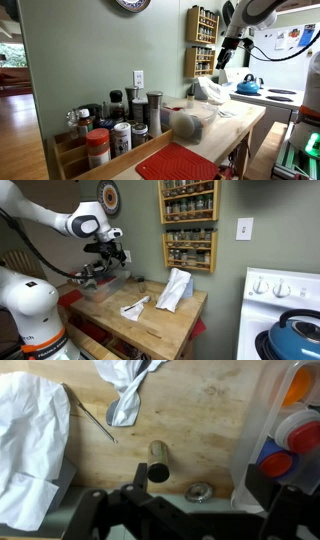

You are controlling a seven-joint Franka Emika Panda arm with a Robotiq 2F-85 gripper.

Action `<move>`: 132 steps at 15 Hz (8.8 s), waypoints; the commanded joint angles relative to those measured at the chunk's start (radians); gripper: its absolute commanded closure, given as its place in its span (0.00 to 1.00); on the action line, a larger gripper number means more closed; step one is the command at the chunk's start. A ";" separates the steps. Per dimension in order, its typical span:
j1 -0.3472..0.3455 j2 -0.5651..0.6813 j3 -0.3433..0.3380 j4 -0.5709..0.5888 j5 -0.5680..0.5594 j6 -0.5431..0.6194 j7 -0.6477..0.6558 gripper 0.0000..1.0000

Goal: Remove the blue bowl with the orange cup, put it on the cupboard and then remove the orange cup from the blue bowl and put it upside down on the cupboard

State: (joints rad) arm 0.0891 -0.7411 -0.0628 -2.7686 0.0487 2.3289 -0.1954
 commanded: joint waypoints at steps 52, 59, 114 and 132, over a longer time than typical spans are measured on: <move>0.328 1.095 0.178 0.610 -0.419 0.311 1.551 0.35; 0.319 1.081 0.182 0.605 -0.364 0.301 1.499 0.89; -0.042 0.662 0.200 0.076 -0.192 0.411 1.030 0.02; -0.032 0.749 0.179 0.084 -0.193 0.460 0.990 0.69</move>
State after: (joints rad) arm 0.0529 -0.0272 0.1295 -2.6904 -0.1488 2.7606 0.8191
